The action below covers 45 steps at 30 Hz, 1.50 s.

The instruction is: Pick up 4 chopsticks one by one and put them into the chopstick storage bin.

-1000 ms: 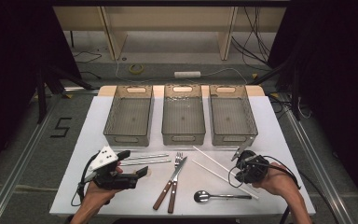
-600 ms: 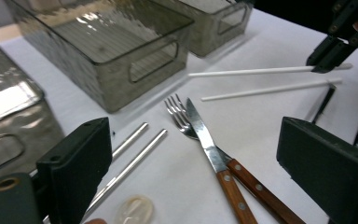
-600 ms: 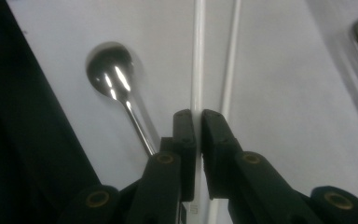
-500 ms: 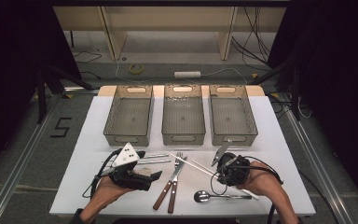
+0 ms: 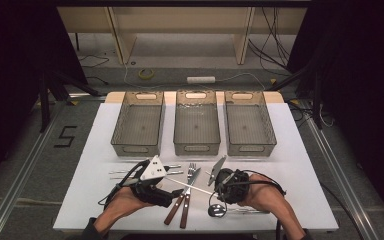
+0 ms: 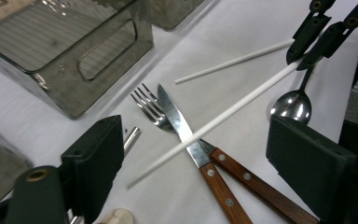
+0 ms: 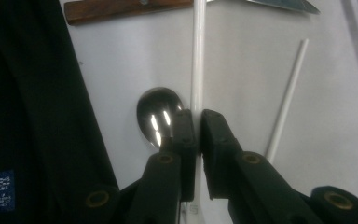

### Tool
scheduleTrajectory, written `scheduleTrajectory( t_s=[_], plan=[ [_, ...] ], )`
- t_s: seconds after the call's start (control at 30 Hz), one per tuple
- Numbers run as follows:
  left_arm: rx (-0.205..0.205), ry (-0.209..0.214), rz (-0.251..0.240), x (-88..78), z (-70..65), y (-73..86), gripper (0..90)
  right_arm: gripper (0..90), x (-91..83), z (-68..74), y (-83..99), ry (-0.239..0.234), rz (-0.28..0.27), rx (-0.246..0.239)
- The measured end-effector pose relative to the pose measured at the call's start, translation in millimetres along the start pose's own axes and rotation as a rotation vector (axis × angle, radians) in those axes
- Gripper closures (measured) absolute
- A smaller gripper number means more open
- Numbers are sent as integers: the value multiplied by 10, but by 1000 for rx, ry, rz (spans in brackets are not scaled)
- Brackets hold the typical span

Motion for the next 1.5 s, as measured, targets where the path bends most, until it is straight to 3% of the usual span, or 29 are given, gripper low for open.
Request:
scheduleTrajectory(
  t_s=[0.07, 0.57, 1.07, 1.3, 1.5],
  plan=[
    [16, 8, 24, 9, -5, 23, 275, 851, 2, 15, -38, -1, -1, -11],
    [175, -13, 197, 118, -124, 249, 425, 851, 10, 109, -208, -21, 4, -85],
    [216, -11, 265, 152, -129, 340, 624, 851, 38, 179, -254, -42, 17, -120],
    [243, 25, 280, 160, -162, 371, 700, 850, 48, 186, -245, -49, 22, -139],
    [296, 70, 301, 158, -226, 423, 769, 846, 51, 196, -213, -68, 3, -171]
  ],
)
Point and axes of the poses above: each handheld gripper's, and its own axes: x roughly forward along the jaws, y roughly out of its underside, z roughly to its left, the point moved 8 cm from there along x, roughly forward along the jaws, and after that the axes turned 15 degrees about -x, right-handed, at the moved point
